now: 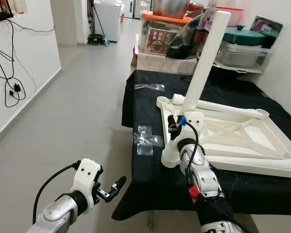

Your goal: Building children table

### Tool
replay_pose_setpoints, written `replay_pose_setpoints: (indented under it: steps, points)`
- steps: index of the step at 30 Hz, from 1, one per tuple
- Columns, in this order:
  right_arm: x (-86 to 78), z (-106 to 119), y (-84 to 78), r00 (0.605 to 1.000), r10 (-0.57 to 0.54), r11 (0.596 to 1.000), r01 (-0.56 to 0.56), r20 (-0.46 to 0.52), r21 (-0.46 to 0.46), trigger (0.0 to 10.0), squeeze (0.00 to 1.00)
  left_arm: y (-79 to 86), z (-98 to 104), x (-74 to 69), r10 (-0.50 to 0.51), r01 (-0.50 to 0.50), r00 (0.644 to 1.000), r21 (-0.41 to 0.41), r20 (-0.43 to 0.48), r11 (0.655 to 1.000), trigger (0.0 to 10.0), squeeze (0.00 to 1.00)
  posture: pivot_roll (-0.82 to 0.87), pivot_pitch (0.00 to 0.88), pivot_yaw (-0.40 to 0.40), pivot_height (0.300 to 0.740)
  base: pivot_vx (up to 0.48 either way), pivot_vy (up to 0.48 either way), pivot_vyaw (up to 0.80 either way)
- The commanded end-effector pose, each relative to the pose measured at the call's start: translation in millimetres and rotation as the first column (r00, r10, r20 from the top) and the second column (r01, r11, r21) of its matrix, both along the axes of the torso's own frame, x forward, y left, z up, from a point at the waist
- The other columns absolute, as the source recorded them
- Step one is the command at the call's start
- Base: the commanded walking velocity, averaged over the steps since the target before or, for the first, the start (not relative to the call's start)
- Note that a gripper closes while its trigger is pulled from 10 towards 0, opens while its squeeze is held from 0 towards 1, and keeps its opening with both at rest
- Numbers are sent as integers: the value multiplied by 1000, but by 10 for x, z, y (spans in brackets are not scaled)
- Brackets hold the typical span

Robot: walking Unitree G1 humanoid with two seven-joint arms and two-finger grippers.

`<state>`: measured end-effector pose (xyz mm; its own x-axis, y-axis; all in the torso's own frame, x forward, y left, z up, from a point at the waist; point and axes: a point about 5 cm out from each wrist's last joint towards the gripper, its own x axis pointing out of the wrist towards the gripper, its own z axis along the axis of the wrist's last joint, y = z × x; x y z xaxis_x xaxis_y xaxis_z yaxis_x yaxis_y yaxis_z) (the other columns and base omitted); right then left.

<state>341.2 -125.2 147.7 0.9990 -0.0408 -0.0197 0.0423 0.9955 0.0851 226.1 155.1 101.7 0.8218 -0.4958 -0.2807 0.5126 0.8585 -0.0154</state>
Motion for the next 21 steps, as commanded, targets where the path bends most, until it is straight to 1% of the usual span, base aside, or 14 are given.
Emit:
replay_pose_setpoints:
  steps: [1, 6, 8, 12, 21]
  points:
    - [-68, -250, -186, 990, -86, 996, 84, -111, -21, 10000, 0, -25, -45, 2, -5, 5, 1000, 8, -8, 1000, 10000, 0, 67, 0, -106, 740, 0, 0, 0]
    - [-84, -231, -201, 990, -97, 995, 95, -106, -19, 10000, 0, -21, -47, 9, -9, 9, 1000, 12, -7, 1000, 10000, 0, 65, 0, -102, 740, 0, 0, 0]
    - [-83, -188, -217, 991, -109, 994, 108, -82, -19, 10000, 0, -13, -44, 19, -10, 11, 1000, 15, -5, 1000, 10000, 0, 66, 0, -101, 740, 0, 0, 0]
    - [-81, -158, -218, 991, -112, 994, 111, -68, -25, 10000, 0, -7, -45, 25, -11, 11, 1000, 18, -3, 1000, 10000, 0, 67, 0, -98, 740, 0, 0, 0]
    - [-80, -133, -222, 992, -117, 993, 116, -53, -27, 10000, 0, 2, -47, 32, -12, 12, 1000, 25, 0, 1000, 10000, 0, 69, 0, -96, 740, 0, 0, 0]
